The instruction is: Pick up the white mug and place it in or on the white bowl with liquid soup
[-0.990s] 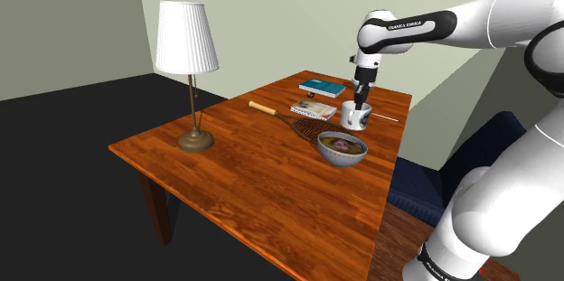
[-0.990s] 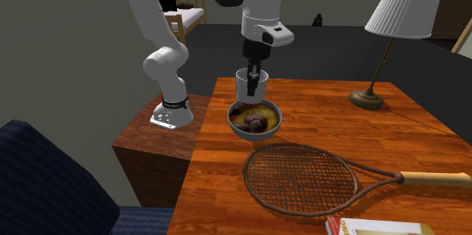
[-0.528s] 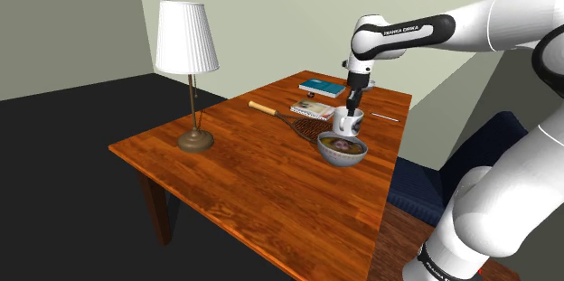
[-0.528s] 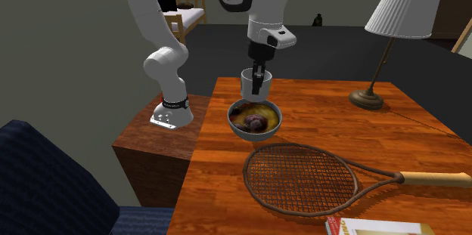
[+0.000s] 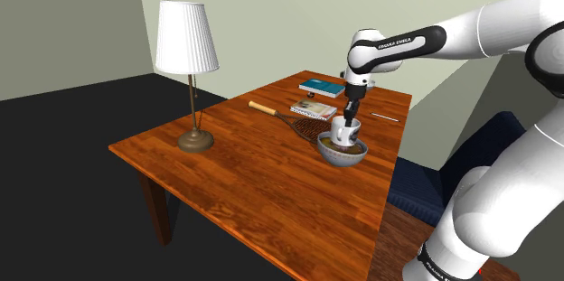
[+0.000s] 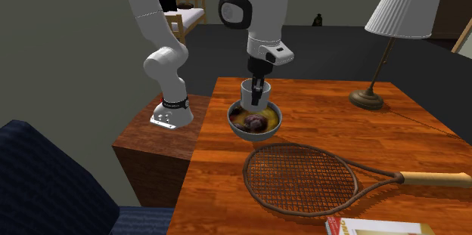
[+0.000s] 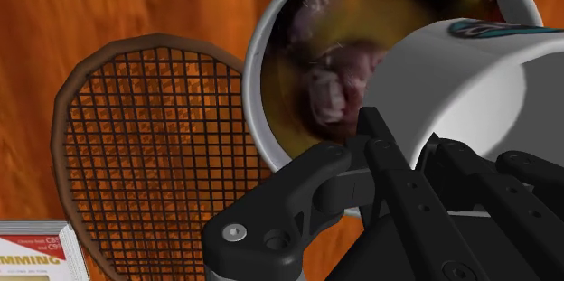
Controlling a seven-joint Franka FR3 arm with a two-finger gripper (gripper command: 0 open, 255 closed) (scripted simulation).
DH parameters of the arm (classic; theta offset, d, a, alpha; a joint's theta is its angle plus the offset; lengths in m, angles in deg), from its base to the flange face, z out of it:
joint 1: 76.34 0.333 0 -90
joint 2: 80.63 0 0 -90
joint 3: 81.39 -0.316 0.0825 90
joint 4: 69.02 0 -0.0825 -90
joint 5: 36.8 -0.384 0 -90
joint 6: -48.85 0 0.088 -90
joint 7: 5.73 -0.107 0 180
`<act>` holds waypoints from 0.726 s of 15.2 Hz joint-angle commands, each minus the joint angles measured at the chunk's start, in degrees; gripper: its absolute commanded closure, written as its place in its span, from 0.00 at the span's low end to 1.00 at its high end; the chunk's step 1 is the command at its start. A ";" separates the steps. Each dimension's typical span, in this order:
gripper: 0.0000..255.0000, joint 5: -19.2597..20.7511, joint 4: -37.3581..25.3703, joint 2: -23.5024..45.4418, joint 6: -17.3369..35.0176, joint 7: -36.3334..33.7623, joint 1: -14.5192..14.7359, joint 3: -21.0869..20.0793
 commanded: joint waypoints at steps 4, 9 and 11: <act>1.00 -0.18 2.19 0.94 3.13 0.22 -0.02 0.27; 1.00 -0.18 2.18 0.95 3.13 0.23 -0.03 0.26; 0.00 -0.18 2.16 0.95 3.09 0.24 -0.04 0.26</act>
